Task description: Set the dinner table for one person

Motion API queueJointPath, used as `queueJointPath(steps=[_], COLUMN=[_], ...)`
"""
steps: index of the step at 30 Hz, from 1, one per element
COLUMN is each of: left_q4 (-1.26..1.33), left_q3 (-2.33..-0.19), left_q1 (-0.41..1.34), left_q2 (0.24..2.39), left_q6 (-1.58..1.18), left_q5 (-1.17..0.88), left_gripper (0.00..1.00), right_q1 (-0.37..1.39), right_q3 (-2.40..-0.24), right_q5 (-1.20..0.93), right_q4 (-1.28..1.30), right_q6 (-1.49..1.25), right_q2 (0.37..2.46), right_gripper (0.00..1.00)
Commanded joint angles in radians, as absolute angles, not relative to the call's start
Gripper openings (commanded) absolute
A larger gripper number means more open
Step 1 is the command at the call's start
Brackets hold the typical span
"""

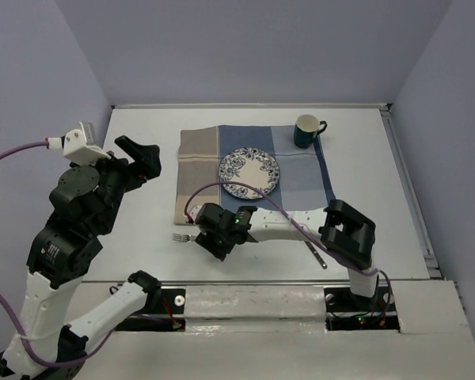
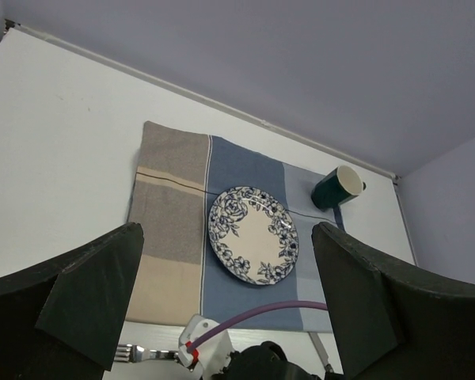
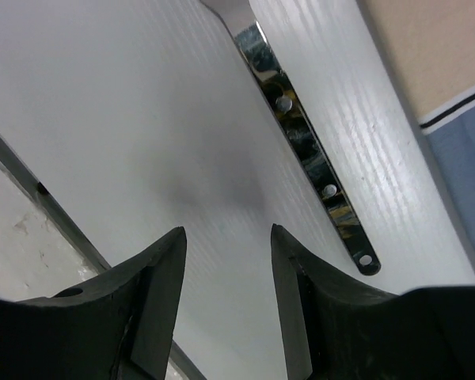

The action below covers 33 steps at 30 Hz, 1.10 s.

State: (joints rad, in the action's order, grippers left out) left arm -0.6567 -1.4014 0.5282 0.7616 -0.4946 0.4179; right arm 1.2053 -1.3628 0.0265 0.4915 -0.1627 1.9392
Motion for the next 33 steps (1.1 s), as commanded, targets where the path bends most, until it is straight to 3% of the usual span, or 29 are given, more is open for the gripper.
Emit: queueJointPath(steps=[1,33], left_q4=[-0.624,-0.583], left_q3=[-1.408,-1.339], left_q1=[0.528,0.528], left_q2=[0.773,0.773], left_q6=[-0.476,-0.469], left_q5=[0.400,0.370], left_gripper=[0.99,0.99], right_q1=[1.210,1.083], right_q3=[-1.471,-1.574], right_q5=[0.021,0.015], right_q4=[0.526,0.535], right_q6=[-0.045,0.086], right_q2=[1.989,2.029], right_gripper=[0.53,0.52])
